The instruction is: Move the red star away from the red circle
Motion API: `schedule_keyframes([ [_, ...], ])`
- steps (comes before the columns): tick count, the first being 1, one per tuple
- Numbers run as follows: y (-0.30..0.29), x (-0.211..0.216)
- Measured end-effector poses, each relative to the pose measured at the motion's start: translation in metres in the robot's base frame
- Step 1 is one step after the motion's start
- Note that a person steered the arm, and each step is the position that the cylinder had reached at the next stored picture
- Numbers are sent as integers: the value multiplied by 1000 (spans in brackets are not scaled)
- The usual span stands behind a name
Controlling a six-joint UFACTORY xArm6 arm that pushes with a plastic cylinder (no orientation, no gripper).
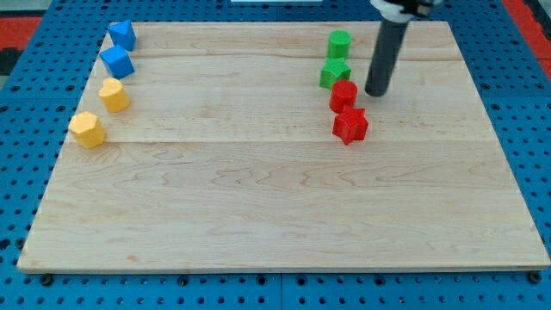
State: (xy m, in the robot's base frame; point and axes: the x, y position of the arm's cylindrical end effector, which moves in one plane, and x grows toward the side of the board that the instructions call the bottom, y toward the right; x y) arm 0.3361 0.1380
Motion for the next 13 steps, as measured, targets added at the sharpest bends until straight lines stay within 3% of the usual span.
schedule_keyframes([
  [1, -21, -4],
  [4, -22, 85],
  [5, -78, 99],
  [6, -95, 93],
  [7, -49, 83],
  [8, -45, 120],
  [10, -140, 182],
  [12, -158, 136],
  [13, -218, 143],
])
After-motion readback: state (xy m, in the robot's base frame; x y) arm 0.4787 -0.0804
